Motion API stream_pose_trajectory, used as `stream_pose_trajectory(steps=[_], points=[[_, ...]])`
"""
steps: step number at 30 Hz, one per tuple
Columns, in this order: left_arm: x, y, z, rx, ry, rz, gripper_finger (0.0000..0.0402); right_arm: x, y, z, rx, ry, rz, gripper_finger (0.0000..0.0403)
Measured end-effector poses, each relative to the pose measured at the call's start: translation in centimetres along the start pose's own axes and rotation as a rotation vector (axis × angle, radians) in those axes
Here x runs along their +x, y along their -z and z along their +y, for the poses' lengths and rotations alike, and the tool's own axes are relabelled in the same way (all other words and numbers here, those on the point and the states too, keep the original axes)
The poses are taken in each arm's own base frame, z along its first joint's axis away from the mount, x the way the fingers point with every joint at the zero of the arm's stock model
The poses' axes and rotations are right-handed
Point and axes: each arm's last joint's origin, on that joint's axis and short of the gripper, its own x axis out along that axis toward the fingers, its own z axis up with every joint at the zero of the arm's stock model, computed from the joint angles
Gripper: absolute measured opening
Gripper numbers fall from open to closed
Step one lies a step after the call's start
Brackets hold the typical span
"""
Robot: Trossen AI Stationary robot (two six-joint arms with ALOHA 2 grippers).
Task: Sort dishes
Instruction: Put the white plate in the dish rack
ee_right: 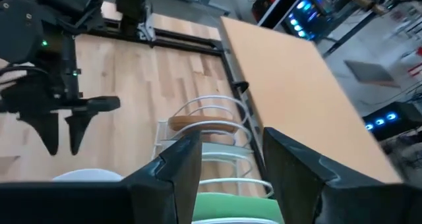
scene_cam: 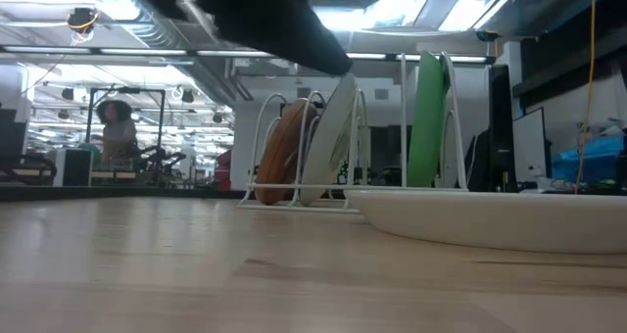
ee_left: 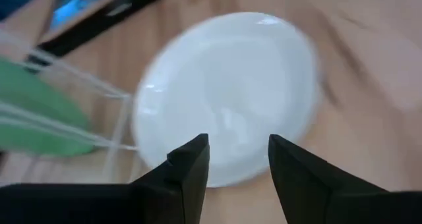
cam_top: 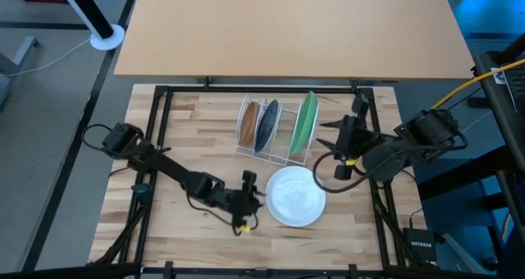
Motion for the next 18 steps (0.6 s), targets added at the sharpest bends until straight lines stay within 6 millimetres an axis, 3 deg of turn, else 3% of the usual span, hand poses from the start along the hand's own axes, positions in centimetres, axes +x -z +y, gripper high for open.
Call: stream_pose_trajectory(steps=[6,12,15,18], points=[[0.8,1.7,-2.4,0.101,0.051,0.047,0.0148,1.9,-0.4,2.7,0.082,-0.079,0.074,0.0166],[3.1,3.1,-3.9,0.189,0.048,0.072,0.0148,5.0,-0.5,8.2,0.003,-0.102,0.162,0.0166],[4.0,3.6,-4.0,0.202,0.039,0.072,0.0148,5.2,-0.2,10.3,-0.059,-0.116,0.170,0.0166],[4.6,3.9,-4.0,0.232,0.034,0.079,0.0148,4.4,-0.1,10.7,-0.068,-0.081,0.132,0.0166]])
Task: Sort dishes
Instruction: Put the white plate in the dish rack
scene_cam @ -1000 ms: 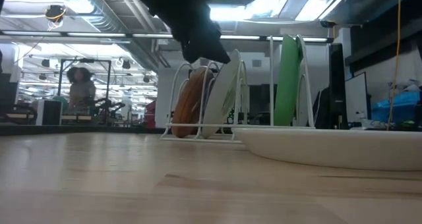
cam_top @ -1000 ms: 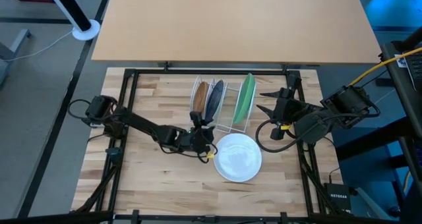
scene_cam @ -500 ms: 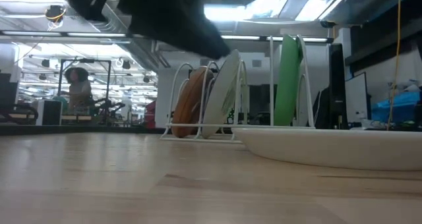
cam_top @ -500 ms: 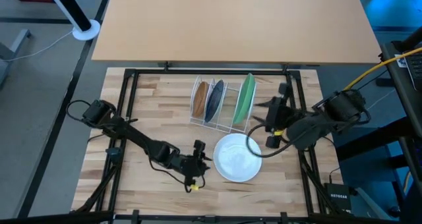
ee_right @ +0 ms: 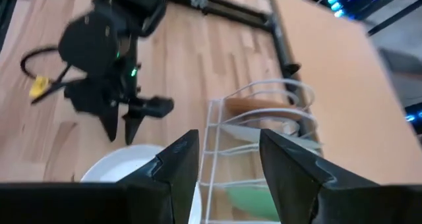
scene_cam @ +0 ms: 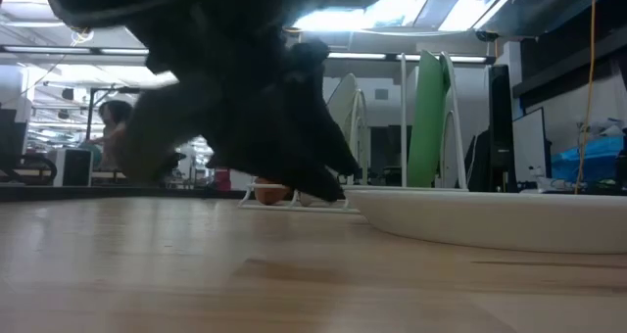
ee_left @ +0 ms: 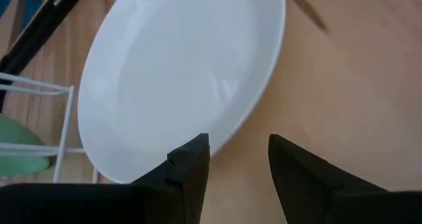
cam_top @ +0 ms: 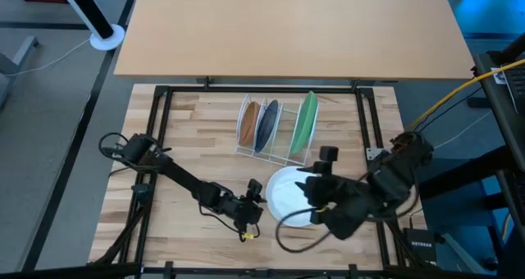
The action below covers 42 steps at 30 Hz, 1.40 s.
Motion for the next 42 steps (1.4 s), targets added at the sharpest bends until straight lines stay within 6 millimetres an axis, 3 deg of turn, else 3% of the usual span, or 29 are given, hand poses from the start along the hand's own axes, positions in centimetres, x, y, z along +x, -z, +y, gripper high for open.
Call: stream_pose_trajectory(steps=[5,9,14,20,23,27,34,42], points=[[0.7,0.5,0.4,0.031,-0.008,0.023,0.0148,-1.7,0.5,0.2,0.013,0.077,-0.086,0.0166],[1.1,0.5,1.4,0.023,-0.037,0.005,0.0148,-0.9,2.3,1.3,0.018,0.182,-0.090,0.0166],[1.4,0.4,2.2,0.064,-0.063,-0.017,0.0148,2.0,7.4,2.0,0.091,0.275,-0.010,0.0166],[1.5,0.5,2.2,0.087,-0.036,-0.022,0.0148,3.8,13.9,0.6,0.299,0.351,0.020,0.0166],[1.5,0.5,2.2,0.089,-0.032,-0.021,0.0148,4.7,17.0,0.1,0.425,0.350,0.045,0.0166],[1.4,0.5,1.9,0.095,-0.025,-0.020,0.0148,7.0,20.7,1.0,0.552,0.292,0.098,0.0166],[1.4,0.4,1.8,0.095,-0.002,-0.034,0.0148,10.7,25.3,3.5,0.673,0.165,0.182,0.0166],[1.4,0.4,1.8,0.094,0.001,-0.038,0.0148,12.8,29.2,4.1,0.783,0.138,0.214,0.0166]])
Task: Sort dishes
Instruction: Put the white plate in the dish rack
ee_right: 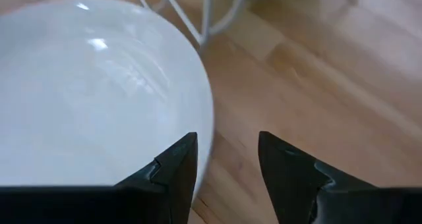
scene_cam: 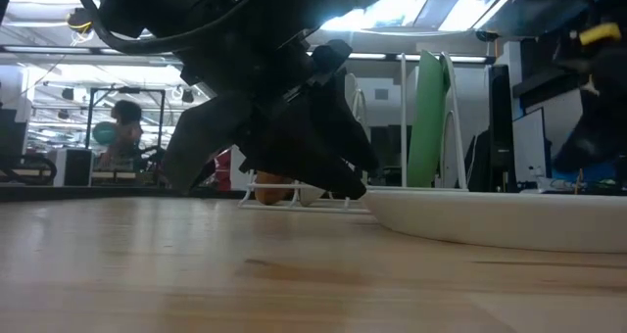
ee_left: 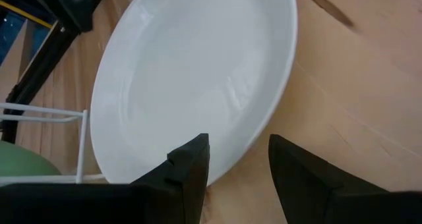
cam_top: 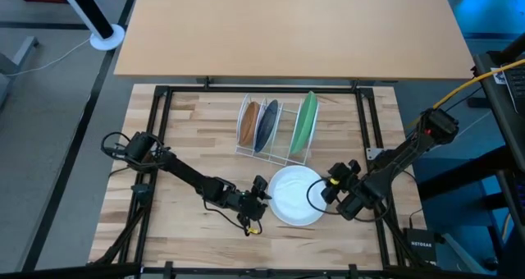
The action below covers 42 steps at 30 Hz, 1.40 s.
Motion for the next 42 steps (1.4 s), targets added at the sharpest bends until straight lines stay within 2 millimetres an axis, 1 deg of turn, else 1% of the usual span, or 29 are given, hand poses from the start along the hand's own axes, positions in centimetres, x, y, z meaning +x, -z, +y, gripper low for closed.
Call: stream_pose_trajectory(steps=[7,12,17,25,29,33,37,42], points=[[0.0,0.0,0.0,0.018,0.000,0.000,0.0148,1.2,1.2,-1.4,0.052,0.024,0.029,0.0166],[0.0,0.0,0.0,0.017,0.000,0.000,0.0148,1.8,1.7,-1.4,0.096,-0.020,0.029,0.0166],[-0.1,0.0,-0.1,0.020,0.008,-0.002,0.0148,2.1,1.9,-0.9,0.155,-0.104,0.027,0.0166],[-0.1,-0.1,-0.2,0.084,0.042,-0.017,0.0148,2.1,1.9,-0.4,0.188,-0.144,0.030,0.0165],[-0.1,0.2,-0.6,0.124,0.088,0.001,0.0148,2.6,2.4,0.3,0.198,-0.155,0.026,0.0165],[-0.3,0.4,-1.0,0.172,0.106,0.029,0.0148,3.6,3.2,1.0,0.199,-0.158,0.036,0.0166],[-0.4,0.4,-1.1,0.178,0.117,0.033,0.0148,4.4,3.8,1.7,0.210,-0.170,-0.010,0.0166],[-0.4,0.5,-1.3,0.205,0.151,0.021,0.0148,4.6,3.8,2.9,0.225,-0.177,-0.046,0.0165]])
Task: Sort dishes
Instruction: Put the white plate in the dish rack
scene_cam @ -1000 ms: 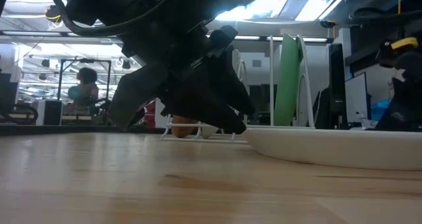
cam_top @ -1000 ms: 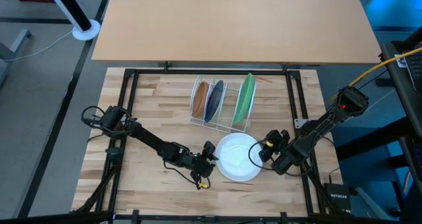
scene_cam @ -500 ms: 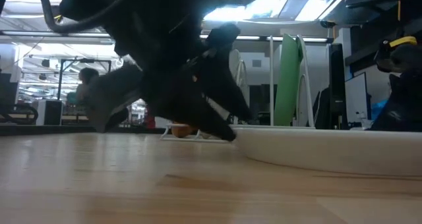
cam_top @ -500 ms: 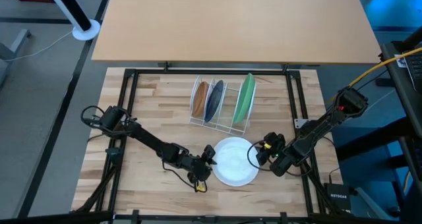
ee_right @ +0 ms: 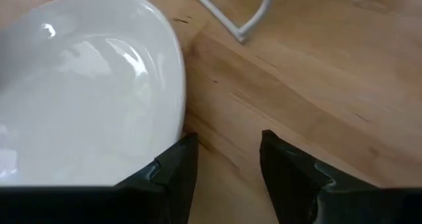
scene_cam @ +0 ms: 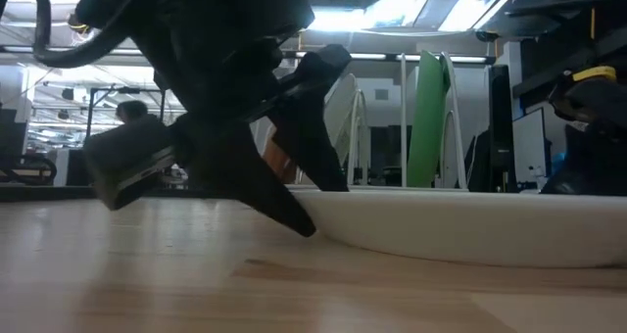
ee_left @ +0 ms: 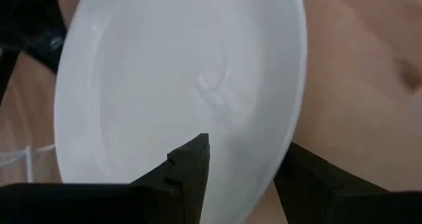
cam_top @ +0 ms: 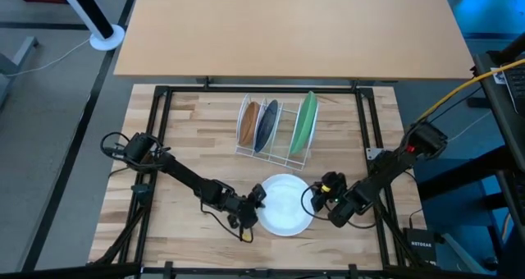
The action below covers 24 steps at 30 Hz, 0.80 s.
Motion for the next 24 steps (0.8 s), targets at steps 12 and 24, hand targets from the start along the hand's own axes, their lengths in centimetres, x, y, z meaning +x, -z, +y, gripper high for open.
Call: stream_pose_trajectory(steps=[12,24], points=[[0.6,0.0,-0.9,0.040,0.066,-0.029,0.0088,0.5,0.4,0.9,0.013,-0.015,-0.026,0.0165],[0.3,-1.7,-3.0,0.167,-0.004,-0.048,0.0016,0.5,0.4,1.1,0.032,-0.035,-0.022,0.0165]])
